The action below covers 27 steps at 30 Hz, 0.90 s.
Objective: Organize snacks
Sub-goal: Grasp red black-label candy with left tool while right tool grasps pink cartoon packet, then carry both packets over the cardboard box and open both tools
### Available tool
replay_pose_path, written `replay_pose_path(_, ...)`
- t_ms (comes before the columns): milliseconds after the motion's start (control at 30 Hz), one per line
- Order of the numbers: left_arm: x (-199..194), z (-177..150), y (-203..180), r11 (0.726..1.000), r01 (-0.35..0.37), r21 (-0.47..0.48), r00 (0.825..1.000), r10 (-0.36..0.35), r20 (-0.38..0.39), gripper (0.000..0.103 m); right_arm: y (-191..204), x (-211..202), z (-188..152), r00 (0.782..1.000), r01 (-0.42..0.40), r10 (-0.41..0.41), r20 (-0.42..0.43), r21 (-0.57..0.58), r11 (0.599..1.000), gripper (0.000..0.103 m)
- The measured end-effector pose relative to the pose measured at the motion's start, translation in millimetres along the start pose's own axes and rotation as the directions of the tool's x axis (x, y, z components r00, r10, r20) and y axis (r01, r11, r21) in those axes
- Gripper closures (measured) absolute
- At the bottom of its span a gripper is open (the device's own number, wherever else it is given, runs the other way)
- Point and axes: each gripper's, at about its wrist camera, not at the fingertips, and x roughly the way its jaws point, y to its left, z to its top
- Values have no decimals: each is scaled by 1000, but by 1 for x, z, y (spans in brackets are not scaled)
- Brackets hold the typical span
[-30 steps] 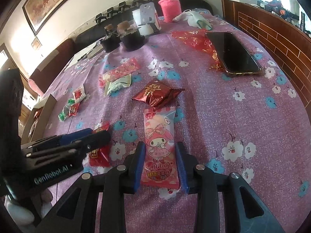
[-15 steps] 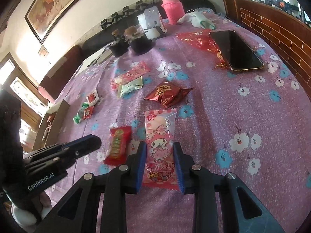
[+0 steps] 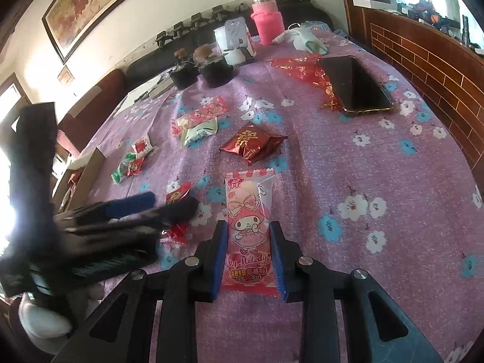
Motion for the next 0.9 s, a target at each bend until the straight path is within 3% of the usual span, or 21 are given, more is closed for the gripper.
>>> replay_pose_path(67, 1, -4, -13, 993, -87, 83, 996, 85, 21, 84, 0, -4, -1, 1000, 18, -18, 10, -9, 1000, 75)
replay_pose_path(100, 1, -5, -13, 993, -72, 94, 997, 71, 19, 86, 0, -5, -1, 1000, 28, -28, 13, -15, 1000, 75)
replay_pose_path(267, -14, -13, 0, 999, 9, 49, 999, -11, 33, 87, 11, -13, -3, 992, 119, -117, 39, -57, 991, 75)
replay_pose_path(500, -69, -24, 28, 998, 66, -22, 989, -63, 137, 86, 46, -25, -4, 970, 233, -218, 109, -160, 959, 75)
replay_pose_path(733, -124, -43, 75, 993, 53, -108, 968, -25, 248, 86, 101, -31, -9, 937, 336, -288, 196, -293, 895, 75)
replay_pose_path(900, -148, -58, 115, 982, 2, -189, 957, 53, 287, 86, 145, -34, -11, 938, 329, -255, 233, -376, 866, 75)
